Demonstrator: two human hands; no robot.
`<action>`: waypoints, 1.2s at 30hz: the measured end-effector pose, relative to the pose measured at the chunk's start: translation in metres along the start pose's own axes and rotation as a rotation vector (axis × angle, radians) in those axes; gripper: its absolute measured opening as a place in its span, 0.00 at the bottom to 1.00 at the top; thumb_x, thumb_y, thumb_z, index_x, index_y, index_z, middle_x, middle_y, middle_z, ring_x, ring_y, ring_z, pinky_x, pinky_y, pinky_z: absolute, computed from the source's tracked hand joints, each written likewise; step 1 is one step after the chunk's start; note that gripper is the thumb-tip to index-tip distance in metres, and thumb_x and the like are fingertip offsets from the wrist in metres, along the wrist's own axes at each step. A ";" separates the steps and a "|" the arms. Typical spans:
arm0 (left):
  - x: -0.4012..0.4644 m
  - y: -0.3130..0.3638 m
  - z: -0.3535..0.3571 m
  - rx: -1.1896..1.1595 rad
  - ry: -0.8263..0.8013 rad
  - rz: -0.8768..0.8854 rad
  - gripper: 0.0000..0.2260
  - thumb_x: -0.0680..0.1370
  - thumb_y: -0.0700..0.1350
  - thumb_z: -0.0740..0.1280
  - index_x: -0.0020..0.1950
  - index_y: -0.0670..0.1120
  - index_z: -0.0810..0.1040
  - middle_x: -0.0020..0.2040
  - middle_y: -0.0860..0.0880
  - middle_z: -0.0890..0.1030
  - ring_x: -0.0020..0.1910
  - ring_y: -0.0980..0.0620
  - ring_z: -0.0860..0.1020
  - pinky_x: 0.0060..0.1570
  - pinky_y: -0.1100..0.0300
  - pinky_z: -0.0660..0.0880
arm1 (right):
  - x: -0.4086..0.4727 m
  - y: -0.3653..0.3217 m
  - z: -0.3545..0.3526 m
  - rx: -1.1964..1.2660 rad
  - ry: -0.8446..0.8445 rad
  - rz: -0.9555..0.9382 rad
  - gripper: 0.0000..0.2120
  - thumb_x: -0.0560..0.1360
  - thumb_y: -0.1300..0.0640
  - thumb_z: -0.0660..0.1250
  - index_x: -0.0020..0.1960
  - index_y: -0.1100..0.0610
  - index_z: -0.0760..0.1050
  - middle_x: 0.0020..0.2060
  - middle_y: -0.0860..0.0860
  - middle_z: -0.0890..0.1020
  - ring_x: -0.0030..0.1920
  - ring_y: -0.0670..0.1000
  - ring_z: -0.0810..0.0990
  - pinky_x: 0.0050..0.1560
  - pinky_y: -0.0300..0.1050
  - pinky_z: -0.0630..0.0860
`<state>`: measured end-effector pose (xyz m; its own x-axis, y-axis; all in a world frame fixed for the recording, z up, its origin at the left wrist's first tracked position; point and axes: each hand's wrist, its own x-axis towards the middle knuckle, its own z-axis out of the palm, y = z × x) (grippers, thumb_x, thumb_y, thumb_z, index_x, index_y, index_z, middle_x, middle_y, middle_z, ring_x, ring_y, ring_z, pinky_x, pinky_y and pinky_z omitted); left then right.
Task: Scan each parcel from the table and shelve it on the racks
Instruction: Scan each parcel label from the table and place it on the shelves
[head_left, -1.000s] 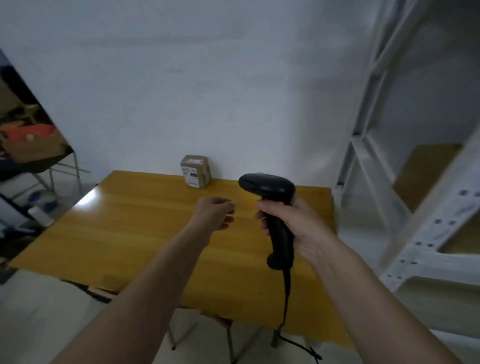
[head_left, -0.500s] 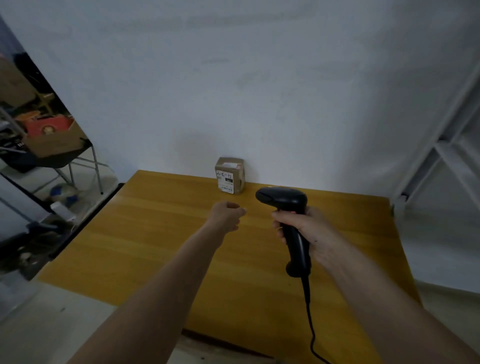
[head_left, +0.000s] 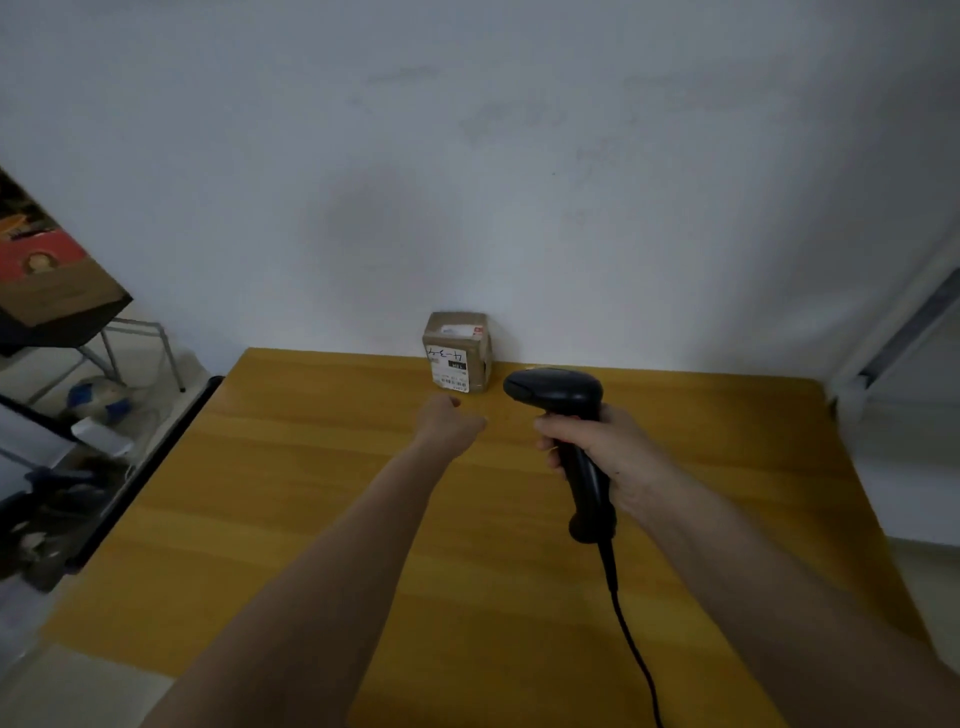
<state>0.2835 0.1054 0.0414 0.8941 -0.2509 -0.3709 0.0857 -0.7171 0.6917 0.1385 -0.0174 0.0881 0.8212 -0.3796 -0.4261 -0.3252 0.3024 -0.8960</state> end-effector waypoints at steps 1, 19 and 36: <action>0.014 0.002 -0.001 0.051 -0.001 0.020 0.26 0.77 0.45 0.70 0.72 0.41 0.67 0.66 0.43 0.73 0.60 0.44 0.74 0.56 0.53 0.74 | 0.007 0.002 0.004 0.009 0.013 0.004 0.04 0.72 0.60 0.74 0.45 0.59 0.81 0.33 0.52 0.84 0.32 0.49 0.81 0.36 0.43 0.79; 0.220 0.009 -0.013 0.771 -0.064 0.399 0.38 0.72 0.37 0.73 0.76 0.44 0.57 0.76 0.44 0.59 0.73 0.43 0.58 0.67 0.46 0.66 | 0.122 0.033 0.061 0.046 0.255 0.145 0.05 0.72 0.62 0.72 0.47 0.61 0.80 0.35 0.53 0.81 0.33 0.49 0.78 0.36 0.41 0.76; 0.235 0.010 0.009 1.060 -0.069 0.559 0.44 0.65 0.60 0.76 0.72 0.43 0.60 0.64 0.42 0.70 0.64 0.42 0.68 0.62 0.50 0.66 | 0.122 0.048 0.042 0.148 0.364 0.156 0.06 0.72 0.62 0.72 0.49 0.60 0.80 0.34 0.53 0.82 0.33 0.50 0.78 0.36 0.42 0.76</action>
<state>0.4902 0.0335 -0.0439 0.6641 -0.7090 -0.2372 -0.7401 -0.6683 -0.0746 0.2427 -0.0129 -0.0018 0.5392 -0.5957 -0.5953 -0.3397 0.4929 -0.8010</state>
